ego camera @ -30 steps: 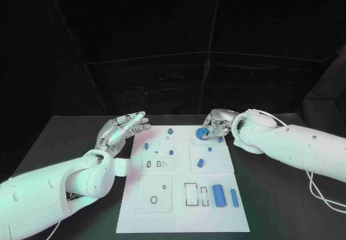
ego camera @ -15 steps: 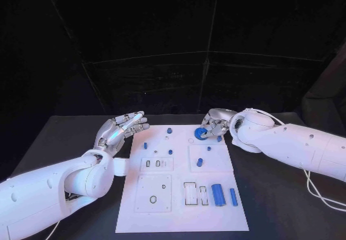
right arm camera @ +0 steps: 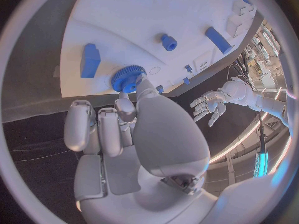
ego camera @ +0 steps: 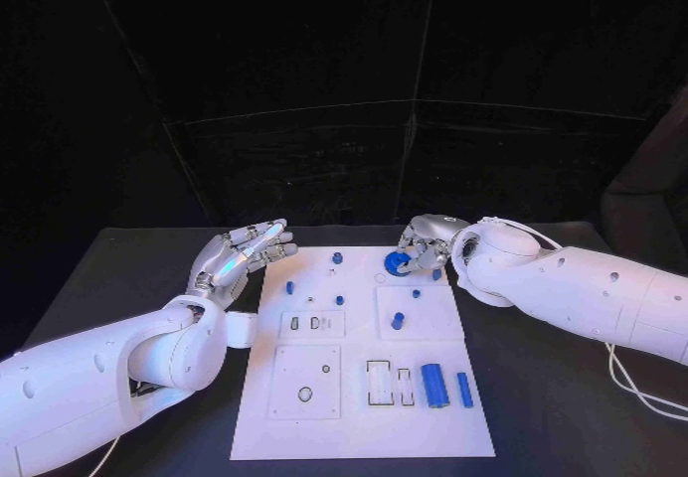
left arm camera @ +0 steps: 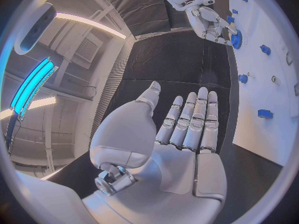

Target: Assemble the parts on the task board

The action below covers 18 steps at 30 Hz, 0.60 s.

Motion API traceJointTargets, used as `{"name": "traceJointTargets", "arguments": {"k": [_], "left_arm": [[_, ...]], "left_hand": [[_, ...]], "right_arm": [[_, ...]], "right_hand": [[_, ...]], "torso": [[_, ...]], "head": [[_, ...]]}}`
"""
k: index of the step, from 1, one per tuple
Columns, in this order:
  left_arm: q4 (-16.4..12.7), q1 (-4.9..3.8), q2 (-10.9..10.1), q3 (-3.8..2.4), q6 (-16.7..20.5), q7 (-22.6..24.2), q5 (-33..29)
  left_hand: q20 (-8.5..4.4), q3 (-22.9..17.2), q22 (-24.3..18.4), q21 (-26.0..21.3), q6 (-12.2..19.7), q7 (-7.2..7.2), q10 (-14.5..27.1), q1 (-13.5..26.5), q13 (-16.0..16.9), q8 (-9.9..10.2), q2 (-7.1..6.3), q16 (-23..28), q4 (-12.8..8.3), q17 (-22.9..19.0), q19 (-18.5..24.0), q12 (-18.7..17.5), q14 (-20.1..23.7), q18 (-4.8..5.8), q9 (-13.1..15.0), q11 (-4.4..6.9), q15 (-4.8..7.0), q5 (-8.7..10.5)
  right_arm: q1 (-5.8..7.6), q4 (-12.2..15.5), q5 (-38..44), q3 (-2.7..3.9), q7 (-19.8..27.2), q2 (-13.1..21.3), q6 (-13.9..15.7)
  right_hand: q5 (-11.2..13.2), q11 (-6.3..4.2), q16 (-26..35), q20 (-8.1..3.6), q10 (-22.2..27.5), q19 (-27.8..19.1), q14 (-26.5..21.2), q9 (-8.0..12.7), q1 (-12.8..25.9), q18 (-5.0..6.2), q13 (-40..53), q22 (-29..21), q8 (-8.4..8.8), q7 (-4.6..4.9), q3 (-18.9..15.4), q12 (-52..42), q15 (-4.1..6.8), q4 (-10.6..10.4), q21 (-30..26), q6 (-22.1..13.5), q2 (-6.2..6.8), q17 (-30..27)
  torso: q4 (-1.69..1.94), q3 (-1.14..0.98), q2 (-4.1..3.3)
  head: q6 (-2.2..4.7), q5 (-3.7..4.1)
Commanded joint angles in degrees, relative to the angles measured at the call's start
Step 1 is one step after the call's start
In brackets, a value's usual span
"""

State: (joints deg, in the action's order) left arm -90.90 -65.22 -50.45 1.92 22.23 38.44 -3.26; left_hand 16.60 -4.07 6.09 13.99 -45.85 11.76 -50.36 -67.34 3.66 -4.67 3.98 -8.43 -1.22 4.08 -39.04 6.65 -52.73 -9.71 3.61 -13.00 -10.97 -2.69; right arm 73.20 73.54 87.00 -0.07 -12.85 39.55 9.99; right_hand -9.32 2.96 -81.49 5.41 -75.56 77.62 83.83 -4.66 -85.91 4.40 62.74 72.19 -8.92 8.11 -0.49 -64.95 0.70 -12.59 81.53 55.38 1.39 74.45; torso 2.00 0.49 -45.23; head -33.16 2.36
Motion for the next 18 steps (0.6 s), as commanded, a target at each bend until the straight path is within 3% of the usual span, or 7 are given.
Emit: {"name": "traceJointTargets", "arguments": {"k": [1, 5, 12, 18], "left_arm": [[-0.1, -0.08, 0.0, -0.04, -0.8, 0.3, 0.1], [-0.1, -0.08, 0.0, -0.04, -0.8, 0.2, 0.1], [-0.1, -0.07, 0.0, -0.04, -0.7, 0.3, 0.1], [-0.1, -0.07, -0.1, -0.04, -0.6, 0.2, 0.1]], "left_hand": [[-0.02, -0.1, -0.1, -0.3, 0.3, 4.44, 0.4, -0.1, -0.1, 0.2, 0.75, 0.2, -0.3, -0.1, -0.1, -0.2, 0.4, 0.00, -0.1, -0.22, 0.01, -0.35], [-0.02, -0.2, -0.1, -0.3, 0.2, 4.44, 0.4, -0.2, -0.1, 0.2, 0.86, 0.3, -0.4, -0.1, -0.1, -0.2, 0.4, 0.01, -0.1, -0.22, 0.00, -0.35], [-0.03, -0.4, -0.2, -0.3, 0.1, 4.44, 0.3, -0.3, 0.0, 0.2, 1.11, 0.3, -0.6, -0.1, -0.1, -0.2, 0.4, 0.01, 0.0, -0.22, 0.00, -0.35], [-0.04, -1.0, -0.3, -0.3, 0.1, 4.45, 0.3, -0.8, 0.0, 0.3, 1.33, 0.4, -1.3, -0.1, -0.1, -0.3, 0.3, 0.01, 0.0, -0.21, 0.01, -0.35]], "right_arm": [[-0.32, 0.6, 3.4, -0.22, -1.9, 0.3, 1.6], [-0.41, 1.5, 4.2, -0.22, -1.8, 0.5, 4.5], [-0.52, 3.6, 4.7, -0.22, -1.5, 0.6, 8.2], [-0.53, 6.2, 4.6, -0.20, -1.4, 0.9, 10.0]], "right_hand": [[0.4, -0.04, -0.2, -0.11, -0.6, 0.6, 3.2, -0.1, -0.8, -0.62, 0.3, 0.5, -0.11, -0.02, 0.7, -0.5, 0.49, 0.5, 0.3, 0.5, -0.96, 0.2], [-2.6, -0.31, -0.6, -0.31, -1.3, 1.3, 3.4, 0.0, -0.3, -0.83, 1.5, 1.5, -0.39, -0.32, 2.0, -1.4, 0.70, 0.3, 0.9, 1.5, -1.69, 0.9], [-7.1, -0.56, -1.1, -0.57, -1.9, 2.3, 3.5, 0.2, 0.4, -1.13, 2.5, 3.0, -0.32, -0.58, 4.2, -2.0, 0.93, 0.0, 1.7, 2.2, -1.40, 1.7], [-8.2, -0.48, -1.4, -0.55, -2.3, 2.6, 3.6, 0.4, 2.4, -1.24, 3.2, 3.5, -0.02, -0.59, 5.6, -2.4, 0.88, -1.5, 2.0, 2.2, -1.71, 2.2]], "torso": [[-0.10, -0.03, 0.00], [-0.02, -0.04, -0.03], [0.04, 0.01, -0.04], [-0.01, 0.00, -0.01]], "head": [[0.08, -0.03], [0.08, -0.03], [-0.15, -0.13], [-0.34, -0.74]]}}
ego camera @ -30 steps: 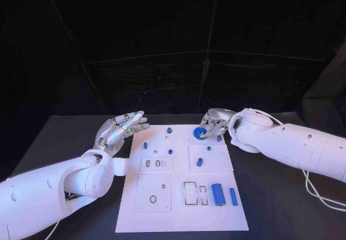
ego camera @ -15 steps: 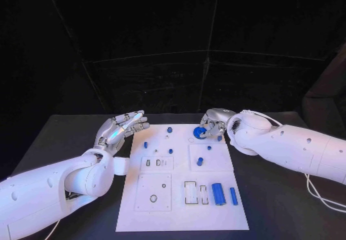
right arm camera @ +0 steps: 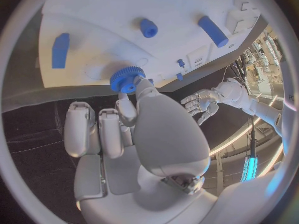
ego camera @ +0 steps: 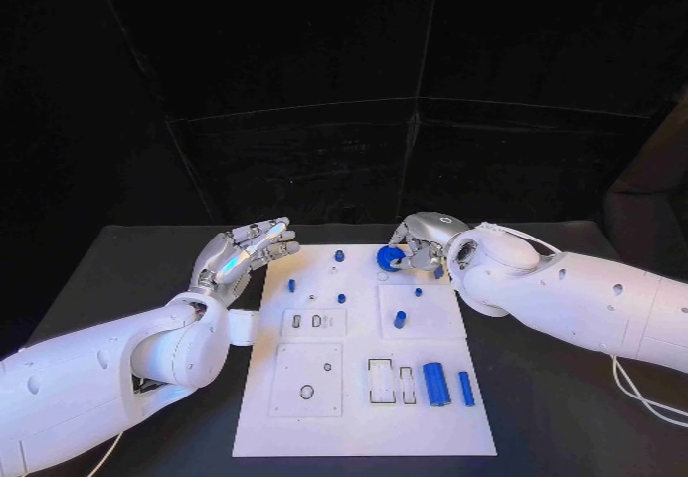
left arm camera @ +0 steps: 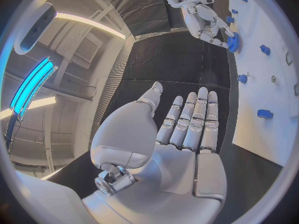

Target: Assemble the parts on the task board

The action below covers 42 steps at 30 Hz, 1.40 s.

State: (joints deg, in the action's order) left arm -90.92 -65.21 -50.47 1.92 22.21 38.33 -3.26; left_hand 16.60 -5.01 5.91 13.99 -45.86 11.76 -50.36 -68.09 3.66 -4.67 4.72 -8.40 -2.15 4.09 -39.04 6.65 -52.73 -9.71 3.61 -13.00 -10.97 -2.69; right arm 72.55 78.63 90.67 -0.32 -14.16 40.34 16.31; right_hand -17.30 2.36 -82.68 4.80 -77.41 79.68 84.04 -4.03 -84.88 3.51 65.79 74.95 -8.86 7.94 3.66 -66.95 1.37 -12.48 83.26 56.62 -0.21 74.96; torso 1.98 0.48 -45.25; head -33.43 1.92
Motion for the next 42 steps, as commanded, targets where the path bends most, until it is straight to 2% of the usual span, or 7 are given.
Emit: {"name": "traceJointTargets", "arguments": {"k": [1, 7, 9, 17, 26, 38, 42], "left_arm": [[-0.1, -0.08, 0.0, -0.04, -0.6, 0.3, 0.2], [-0.2, -0.08, 0.0, -0.04, -0.3, 0.3, 0.2], [-0.2, -0.08, 0.0, -0.04, -0.2, 0.3, 0.2], [-0.2, -0.09, 0.0, -0.04, 0.2, 0.6, 0.2], [-0.1, -0.09, 0.3, -0.04, 0.2, 0.8, 0.2], [-0.1, -0.10, 0.1, -0.04, -0.1, 0.6, 0.2], [-0.1, -0.10, -0.1, -0.04, -0.4, 0.5, 0.2]], "left_hand": [[-0.03, 0.0, -0.1, -0.3, 0.1, 4.45, 0.3, -0.1, 0.0, 0.3, 0.59, 0.4, -0.4, -0.1, -0.1, -0.3, 0.3, 0.01, 0.0, -0.21, 0.01, -0.35], [-0.04, -0.7, -0.2, -0.3, -0.2, 4.42, 0.2, -0.7, 0.0, 0.4, 0.64, 0.5, -1.4, 0.0, -0.2, -0.3, 0.1, 0.00, 0.0, -0.19, 0.03, -0.35], [-0.04, -1.0, -0.3, -0.3, -0.3, 4.41, 0.1, -1.0, 0.0, 0.4, 0.69, 0.5, -1.8, 0.0, -0.3, -0.3, 0.0, -0.02, 0.0, -0.17, 0.05, -0.35], [-0.05, -1.3, -0.3, -0.3, -0.9, 4.37, 0.0, -1.1, 0.0, 0.3, 0.77, 0.5, -2.1, 0.0, -0.3, -0.2, -0.1, -0.04, 0.0, -0.12, 0.10, -0.36], [-0.05, -1.3, -0.3, -0.3, -0.9, 4.37, 0.0, -1.1, 0.0, 0.3, 0.77, 0.5, -2.1, 0.0, -0.3, -0.2, -0.1, -0.04, 0.0, -0.12, 0.10, -0.36], [-0.06, -1.5, -0.3, -0.3, -1.0, 4.36, -0.1, -1.1, 0.0, 0.3, 0.82, 0.5, -2.3, 0.0, -0.4, -0.2, -0.2, -0.06, 0.1, -0.10, 0.12, -0.35], [-0.05, -1.5, -0.3, -0.3, -1.0, 4.36, -0.1, -1.1, 0.0, 0.3, 0.82, 0.5, -2.3, 0.0, -0.4, -0.2, -0.2, -0.06, 0.1, -0.10, 0.12, -0.35]], "right_arm": [[0.12, 1.7, 0.9, 0.05, -0.1, 0.1, 4.0], [0.16, 4.1, 1.4, 0.07, -0.6, -0.9, 4.0], [0.17, 4.2, 2.1, 0.08, -0.9, -1.9, 3.2], [0.19, 0.9, 3.5, 0.05, -1.3, -7.7, -1.0], [0.15, -3.0, 4.8, -0.09, -1.2, -12.8, -3.1], [-0.10, -5.8, 6.0, -0.25, -2.5, -15.2, -3.4], [-0.13, -6.1, 6.4, -0.26, -2.8, -15.3, -4.5]], "right_hand": [[-0.2, 0.11, -0.2, 0.06, -0.5, 0.5, 3.4, -0.2, 1.4, -0.35, 0.2, 0.8, -0.08, -0.42, 1.5, -0.4, 0.21, -1.7, 0.2, 1.0, -0.10, 1.8], [-0.3, 0.11, -0.4, 0.07, -0.6, 0.8, 3.5, -0.1, 1.8, -0.42, 0.4, 1.2, 0.03, -0.39, 1.7, -0.5, 0.21, -1.8, 0.4, 0.9, 0.17, 2.0], [-0.4, 0.11, -0.3, 0.07, -0.6, 0.9, 3.4, -0.1, 1.9, -0.47, 0.4, 1.4, 0.10, -0.37, 1.9, -0.5, 0.21, -1.9, 0.5, 0.9, 0.28, 1.9], [-0.3, 0.17, -0.3, 0.09, -0.5, 1.0, 3.4, 0.0, 2.3, -0.49, 0.3, 1.5, 0.35, -0.30, 2.3, -0.3, 0.17, -2.1, 0.6, 0.7, 0.45, 1.9], [0.1, 0.35, -0.2, 0.16, -0.4, 0.9, 3.4, 0.1, 2.5, -0.48, 0.3, 1.4, 0.87, -0.07, 2.9, -0.1, 0.05, -2.0, 0.6, 0.1, 0.96, 1.7], [0.8, 0.70, 0.1, 0.41, 0.4, 0.5, 3.2, 0.2, 3.4, -0.36, -0.6, 0.9, 1.64, 0.32, 3.5, 1.0, -0.24, -2.1, 0.3, -0.7, 1.82, 1.2], [2.0, 0.87, 0.2, 0.58, 1.0, 0.3, 3.2, 0.2, 3.6, -0.32, -1.3, 0.7, 2.07, 0.51, 3.9, 1.9, -0.39, -1.8, 0.2, -1.2, 2.33, 1.1]], "torso": [[-0.01, -0.04, 0.01], [0.08, 0.13, 0.02], [0.19, 0.06, -0.03], [0.13, 0.01, -0.08], [0.00, -0.01, -0.02], [0.03, -0.05, -0.02], [0.08, -0.02, -0.02]], "head": [[-0.11, -0.34], [0.01, -0.72], [-0.04, -0.90], [-0.21, -1.21], [-0.42, -1.35], [-0.60, -1.07], [-0.65, -1.07]]}}
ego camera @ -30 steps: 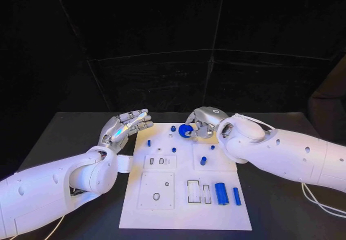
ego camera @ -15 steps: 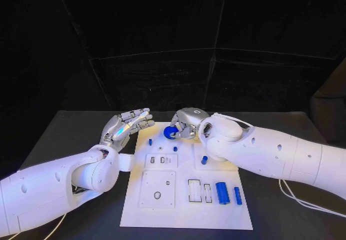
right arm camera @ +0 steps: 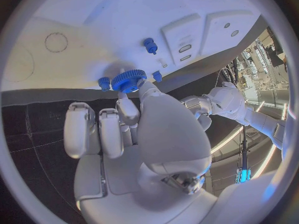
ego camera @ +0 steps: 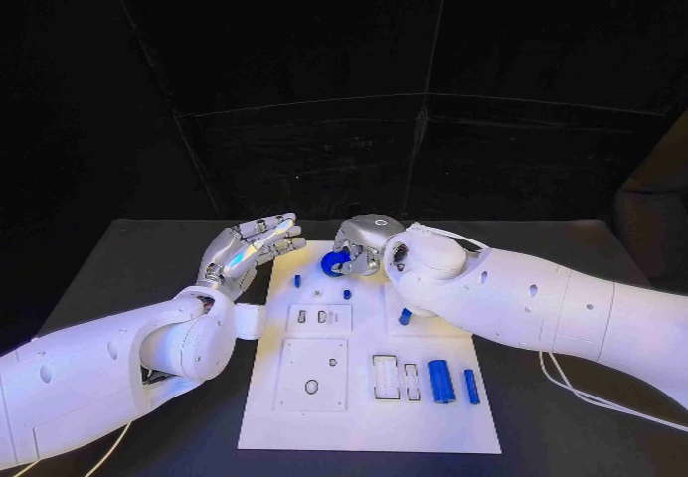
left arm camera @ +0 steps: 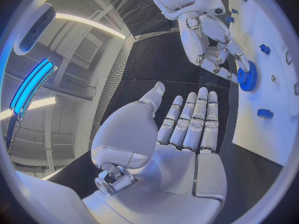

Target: Assemble the parts on the task board

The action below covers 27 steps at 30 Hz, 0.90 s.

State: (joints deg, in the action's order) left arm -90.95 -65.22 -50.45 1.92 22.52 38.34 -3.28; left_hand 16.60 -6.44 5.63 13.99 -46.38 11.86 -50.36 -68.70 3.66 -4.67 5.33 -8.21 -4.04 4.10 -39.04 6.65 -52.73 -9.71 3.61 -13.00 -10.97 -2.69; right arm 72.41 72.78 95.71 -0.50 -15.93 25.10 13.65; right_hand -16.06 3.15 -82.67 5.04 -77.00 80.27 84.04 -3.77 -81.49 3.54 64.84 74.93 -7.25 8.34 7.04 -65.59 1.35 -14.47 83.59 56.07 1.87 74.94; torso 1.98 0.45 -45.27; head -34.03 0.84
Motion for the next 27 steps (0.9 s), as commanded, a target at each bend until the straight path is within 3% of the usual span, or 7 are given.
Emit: {"name": "traceJointTargets", "arguments": {"k": [1, 8, 18, 21, 22, 24, 27], "left_arm": [[0.0, -0.09, -0.1, -0.04, -0.7, 0.4, 0.2], [-0.1, -0.10, -0.2, -0.04, -0.9, 0.3, 0.2], [0.0, -0.10, -0.2, -0.04, -0.8, 0.2, 0.2], [0.0, -0.10, -0.2, -0.04, -0.7, 0.2, 0.2], [0.0, -0.10, -0.2, -0.04, -0.7, 0.2, 0.2], [0.0, -0.10, -0.2, -0.04, -0.7, 0.1, 0.2], [0.0, -0.10, -0.1, -0.04, -0.8, 0.1, 0.2]], "left_hand": [[-0.06, -0.1, -0.1, -0.3, -0.5, 4.26, -0.1, -0.5, 0.0, 0.3, 0.22, 0.3, -0.4, 0.0, -0.4, -0.2, -0.2, -0.06, 0.0, -0.10, 0.12, -0.36], [-0.05, -0.1, -0.1, -0.3, -0.5, 4.25, -0.1, -0.5, 0.0, 0.3, 0.24, 0.3, -0.4, 0.0, -0.4, -0.2, -0.2, -0.06, 0.1, -0.10, 0.12, -0.36], [-0.05, -0.2, -0.1, -0.3, -0.5, 4.24, -0.1, -0.5, 0.0, 0.3, 0.30, 0.3, -0.4, 0.0, -0.4, -0.2, -0.2, -0.06, 0.0, -0.10, 0.11, -0.36], [-0.05, -0.2, -0.1, -0.3, -0.5, 4.24, -0.1, -0.5, 0.0, 0.3, 0.33, 0.3, -0.5, 0.0, -0.4, -0.2, -0.2, -0.06, 0.0, -0.10, 0.11, -0.36], [-0.05, -0.2, -0.1, -0.3, -0.4, 4.24, -0.1, -0.5, 0.0, 0.3, 0.35, 0.3, -0.5, 0.0, -0.4, -0.2, -0.1, -0.06, 0.0, -0.10, 0.11, -0.36], [-0.05, -0.2, -0.1, -0.3, -0.4, 4.24, -0.1, -0.5, 0.0, 0.3, 0.35, 0.3, -0.5, 0.0, -0.4, -0.2, -0.1, -0.06, 0.0, -0.10, 0.11, -0.36], [-0.05, -0.4, -0.1, -0.4, -0.3, 4.25, -0.1, -0.5, 0.0, 0.4, 0.43, 0.4, -0.5, 0.0, -0.4, -0.2, -0.1, -0.05, 0.0, -0.10, 0.10, -0.36]], "right_arm": [[0.01, -0.3, 1.5, -0.08, -1.1, -0.1, -2.1], [0.00, -0.4, 2.3, -0.08, -1.4, 0.0, -2.9], [-0.01, -0.1, 2.3, -0.09, -1.0, 0.4, -2.8], [-0.02, -0.1, 1.8, -0.09, -0.6, 0.4, -1.9], [-0.02, -0.2, 1.5, -0.09, -0.5, 0.5, -1.3], [-0.02, -0.1, 1.0, -0.09, -0.2, 0.5, -0.4], [-0.03, 0.1, 0.0, -0.09, 0.3, 0.9, 1.4]], "right_hand": [[1.1, 0.13, 0.2, 0.39, 0.8, -0.4, 3.2, 0.0, 0.1, -0.32, -0.5, 0.7, 0.63, 0.18, 0.7, 0.8, -0.41, 0.5, -0.2, -0.9, 0.47, 1.1], [2.5, 0.39, 0.3, 0.60, 1.3, -0.6, 3.1, 0.0, -0.2, -0.28, -1.0, 0.5, 1.31, 0.48, 1.3, 1.5, -0.63, 1.5, -0.3, -2.0, 1.44, 1.0], [3.3, 0.60, 0.3, 0.81, 1.5, -0.6, 3.1, -0.1, 1.4, -0.26, -1.2, 0.5, 1.69, 0.61, 0.8, 1.8, -0.84, 1.2, -0.4, -2.7, 2.58, 1.0], [4.0, 0.87, 0.4, 0.96, 1.8, -0.7, 3.1, 0.0, 4.1, -0.24, -1.6, 0.4, 2.41, 0.85, -0.9, 2.3, -1.05, 0.0, -0.4, -4.1, 3.92, 1.0], [4.4, 1.17, 0.3, 1.16, 2.0, -0.8, 3.1, 0.1, 6.3, -0.23, -1.9, 0.3, 3.15, 1.15, -2.6, 2.7, -1.29, -1.4, -0.5, -5.5, 4.58, 1.0], [3.5, 1.54, 0.3, 1.56, 2.3, -0.8, 3.1, 0.0, 9.6, -0.21, -2.2, 0.3, 3.58, 1.53, -5.7, 3.0, -1.65, -2.2, -0.5, -7.2, 4.37, 1.1], [2.4, 1.84, 0.2, 1.84, 2.4, -0.8, 3.1, -0.1, 12.3, -0.22, -2.0, 0.4, 3.40, 1.74, -8.8, 2.8, -1.88, -2.3, -0.5, -7.7, 3.08, 1.3]], "torso": [[0.03, 0.00, -0.01], [-0.15, -0.01, 0.00], [-0.07, -0.01, -0.02], [-0.20, -0.01, -0.01], [-0.21, -0.04, 0.01], [-0.18, -0.06, 0.01], [-0.10, -0.07, 0.00]], "head": [[-0.08, 0.03], [-0.24, 0.08], [-0.48, 0.14], [-0.33, 0.05], [-0.30, 0.07], [-0.30, 0.19], [-0.33, 0.38]]}}
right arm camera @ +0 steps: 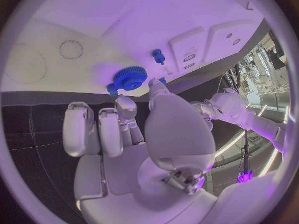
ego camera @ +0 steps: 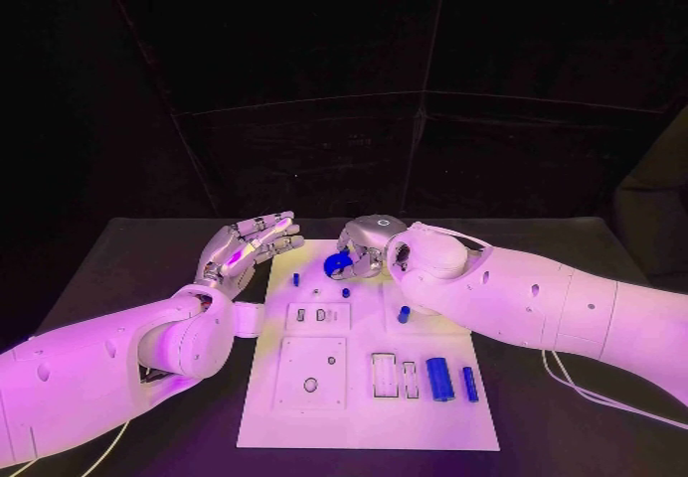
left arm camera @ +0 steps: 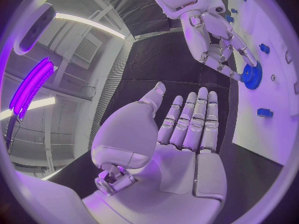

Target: Assemble the parts on the task board

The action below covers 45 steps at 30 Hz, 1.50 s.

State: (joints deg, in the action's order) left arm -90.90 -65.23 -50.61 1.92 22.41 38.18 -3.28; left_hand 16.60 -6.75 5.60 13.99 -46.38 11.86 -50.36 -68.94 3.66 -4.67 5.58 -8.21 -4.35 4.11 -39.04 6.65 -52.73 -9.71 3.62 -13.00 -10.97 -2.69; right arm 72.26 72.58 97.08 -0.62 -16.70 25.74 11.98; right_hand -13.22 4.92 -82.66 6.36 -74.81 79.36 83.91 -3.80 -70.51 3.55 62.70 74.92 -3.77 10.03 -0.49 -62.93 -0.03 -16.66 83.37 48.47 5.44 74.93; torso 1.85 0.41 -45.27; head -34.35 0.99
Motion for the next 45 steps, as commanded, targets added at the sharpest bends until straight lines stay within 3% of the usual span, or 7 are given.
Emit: {"name": "traceJointTargets", "arguments": {"k": [1, 9, 16, 18, 25, 29, 45], "left_arm": [[-0.1, -0.09, 0.0, -0.04, -0.7, 0.2, 0.2], [-0.3, -0.09, -0.3, -0.04, -0.8, 0.1, 0.2], [-0.7, -0.13, -0.5, -0.04, -0.9, 0.3, 0.2], [-0.8, -0.14, -0.5, -0.04, -1.0, 0.3, 0.2], [-0.8, -0.16, -0.3, -0.04, -1.1, 0.3, 0.5], [-0.9, -0.16, 0.0, -0.04, -1.2, 0.2, 0.5], [-0.5, -0.14, 0.5, -0.03, -1.3, 0.1, 0.5]], "left_hand": [[-0.05, -0.1, -0.1, -0.4, -0.3, 4.25, -0.1, -0.3, 0.0, 0.4, 0.20, 0.4, -0.2, -0.1, -0.4, -0.2, -0.1, -0.05, 0.0, -0.10, 0.10, -0.36], [-0.04, -0.1, -0.1, -0.4, -0.2, 4.25, -0.1, -0.2, 0.0, 0.4, 0.21, 0.4, -0.2, -0.1, -0.4, -0.2, -0.1, -0.05, 0.0, -0.11, 0.10, -0.36], [-0.04, -0.3, -0.1, -0.4, -0.9, 4.19, -0.1, -0.3, 0.0, 0.4, 0.27, 0.5, -0.4, -0.1, -0.3, -0.2, -0.1, -0.04, 0.1, -0.08, 0.09, -0.36], [-0.04, -0.3, -0.1, -0.4, -0.9, 4.19, -0.1, -0.3, 0.0, 0.4, 0.27, 0.5, -0.4, -0.1, -0.3, -0.2, -0.1, -0.04, 0.1, -0.08, 0.09, -0.36], [-0.05, -0.4, -0.2, -0.4, -1.0, 4.17, -0.2, -0.3, 0.0, 0.3, 0.29, 0.5, -0.5, -0.1, -0.3, -0.2, -0.1, -0.04, 0.1, -0.06, 0.10, -0.36], [-0.05, -0.5, -0.2, -0.4, -0.8, 4.16, -0.2, -0.3, 0.0, 0.3, 0.32, 0.5, -0.6, -0.1, -0.3, -0.2, -0.1, -0.04, 0.1, -0.05, 0.11, -0.36], [-0.05, -0.5, -0.2, -0.4, -0.8, 4.16, -0.2, -0.3, 0.0, 0.3, 0.32, 0.5, -0.6, -0.1, -0.3, -0.2, -0.1, -0.04, 0.1, -0.05, 0.11, -0.36]], "right_arm": [[0.12, 0.5, -1.8, 0.03, 1.4, 0.5, 3.8], [0.11, 5.0, -8.7, 0.02, 6.1, 6.6, 11.7], [0.14, 9.8, -21.7, 0.01, 16.6, 17.2, 11.6], [0.13, 10.0, -24.2, 0.00, 18.8, 18.9, 11.3], [0.09, 8.4, -29.9, -0.02, 25.1, 25.0, 9.1], [0.05, 6.4, -30.8, -0.03, 26.5, 26.6, 8.0], [-2.06, 2.9, -30.1, -0.05, 27.0, 27.0, 4.7]], "right_hand": [[-0.7, 0.10, 0.2, 0.55, 0.1, 0.2, 3.3, -0.2, 1.9, -0.24, 0.3, 0.5, -0.19, 0.08, -1.9, 0.0, -0.54, -0.1, -0.2, 0.0, -0.91, 1.3], [-5.4, -0.24, -0.1, 0.43, -1.4, 0.7, 3.4, -0.5, 0.3, -0.38, 2.9, 1.2, -1.06, -0.25, -3.6, -2.6, -0.32, 0.7, 0.2, 2.2, -3.13, 1.9], [-7.6, -0.84, -1.0, 0.00, -2.2, 1.3, 3.7, -0.5, -7.0, -0.57, 4.5, 2.1, -1.48, -0.82, -3.0, -4.0, 0.15, 4.2, 0.6, 3.6, -3.75, 3.3], [-7.3, -0.90, -1.2, -0.08, -2.3, 1.4, 3.8, -0.5, -8.2, -0.59, 4.6, 2.2, -1.46, -0.86, -2.9, -4.1, 0.22, 5.0, 0.6, 3.7, -3.61, 3.7], [-5.8, -0.91, -1.3, -0.17, -1.8, 1.3, 3.8, -0.3, -10.9, -0.59, 4.2, 2.2, -1.09, -0.81, -3.2, -3.4, 0.25, 7.0, 0.6, 3.4, -2.95, 4.0], [-5.8, -0.91, -1.4, -0.17, -1.8, 1.3, 3.8, -0.3, -11.4, -0.59, 4.1, 2.2, -1.01, -0.80, -3.2, -3.3, 0.24, 7.4, 0.6, 3.3, -2.92, 4.1], [-5.7, -0.90, -1.2, -0.16, -1.6, 1.2, 3.7, -0.3, -12.1, -0.55, 3.9, 2.1, -0.94, -0.78, -3.2, -3.0, 0.23, 7.9, 0.5, 3.3, -2.94, 3.9]], "torso": [[0.07, -0.02, 0.01], [-0.09, 0.04, 0.15], [-0.25, 0.06, 0.21], [-0.32, -0.08, 0.19], [-0.72, -0.56, 0.18], [-0.49, -0.34, 0.17], [-0.60, -0.23, 0.21]], "head": [[-0.02, 0.26], [0.11, 0.42], [0.45, 1.57], [0.70, 2.04], [0.93, 2.21], [0.99, 2.47], [0.38, 2.11]]}}
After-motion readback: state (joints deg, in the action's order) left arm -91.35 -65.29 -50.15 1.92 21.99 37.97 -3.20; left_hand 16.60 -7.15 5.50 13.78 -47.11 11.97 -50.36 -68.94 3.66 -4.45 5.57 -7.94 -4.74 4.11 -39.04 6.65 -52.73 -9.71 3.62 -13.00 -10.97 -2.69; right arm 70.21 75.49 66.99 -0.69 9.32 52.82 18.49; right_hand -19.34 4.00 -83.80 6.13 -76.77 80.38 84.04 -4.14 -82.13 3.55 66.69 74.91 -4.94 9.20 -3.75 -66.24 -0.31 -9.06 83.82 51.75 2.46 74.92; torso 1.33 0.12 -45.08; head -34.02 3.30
